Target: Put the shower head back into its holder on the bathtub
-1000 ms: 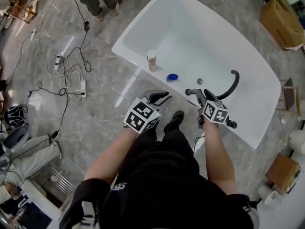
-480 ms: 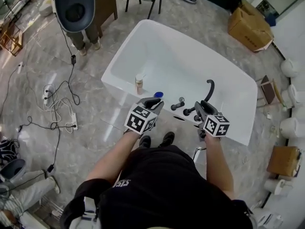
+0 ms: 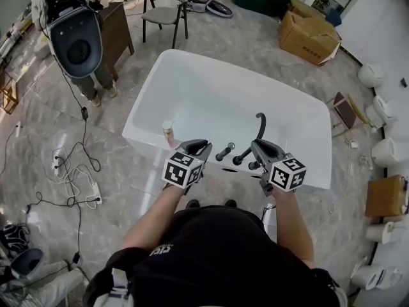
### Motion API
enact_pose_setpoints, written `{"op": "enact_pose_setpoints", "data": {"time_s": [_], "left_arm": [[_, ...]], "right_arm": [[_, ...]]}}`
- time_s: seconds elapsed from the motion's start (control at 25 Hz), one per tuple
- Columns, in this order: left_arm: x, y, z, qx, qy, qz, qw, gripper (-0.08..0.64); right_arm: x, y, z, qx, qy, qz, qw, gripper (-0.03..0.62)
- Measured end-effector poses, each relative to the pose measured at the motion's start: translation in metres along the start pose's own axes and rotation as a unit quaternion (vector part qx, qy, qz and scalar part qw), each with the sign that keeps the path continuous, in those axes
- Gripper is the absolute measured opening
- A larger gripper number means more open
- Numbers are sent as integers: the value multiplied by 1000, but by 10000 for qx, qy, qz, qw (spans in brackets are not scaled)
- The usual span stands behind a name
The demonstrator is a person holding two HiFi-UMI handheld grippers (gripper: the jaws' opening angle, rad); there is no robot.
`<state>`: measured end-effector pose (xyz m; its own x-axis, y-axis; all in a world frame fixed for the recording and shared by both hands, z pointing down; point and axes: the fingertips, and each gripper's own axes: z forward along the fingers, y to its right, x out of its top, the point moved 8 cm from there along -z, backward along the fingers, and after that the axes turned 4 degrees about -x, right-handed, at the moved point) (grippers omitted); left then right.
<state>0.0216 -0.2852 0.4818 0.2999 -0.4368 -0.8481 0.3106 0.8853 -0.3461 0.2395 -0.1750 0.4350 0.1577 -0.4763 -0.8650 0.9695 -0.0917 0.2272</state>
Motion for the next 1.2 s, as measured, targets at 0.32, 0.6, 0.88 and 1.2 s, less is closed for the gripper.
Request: {"op": "enact_pose_setpoints", "data": {"time_s": [0.32, 0.6, 0.88, 1.2], "left_arm": [[23, 39, 34, 118, 6, 210, 9997, 58], [62, 78, 68, 515, 245, 380, 9976, 58], [94, 128, 91, 951, 433, 478, 9934, 58], [121, 175, 103, 1387, 829, 449, 9858, 58]], "right_arm": [[9, 22, -30, 810, 149, -266, 9963, 55], [26, 71, -78, 1372, 239, -932, 9859, 56], [66, 147, -147, 1785, 1203, -476, 9754, 14], [98, 191, -201, 1758, 1838, -803, 9638, 12]]}}
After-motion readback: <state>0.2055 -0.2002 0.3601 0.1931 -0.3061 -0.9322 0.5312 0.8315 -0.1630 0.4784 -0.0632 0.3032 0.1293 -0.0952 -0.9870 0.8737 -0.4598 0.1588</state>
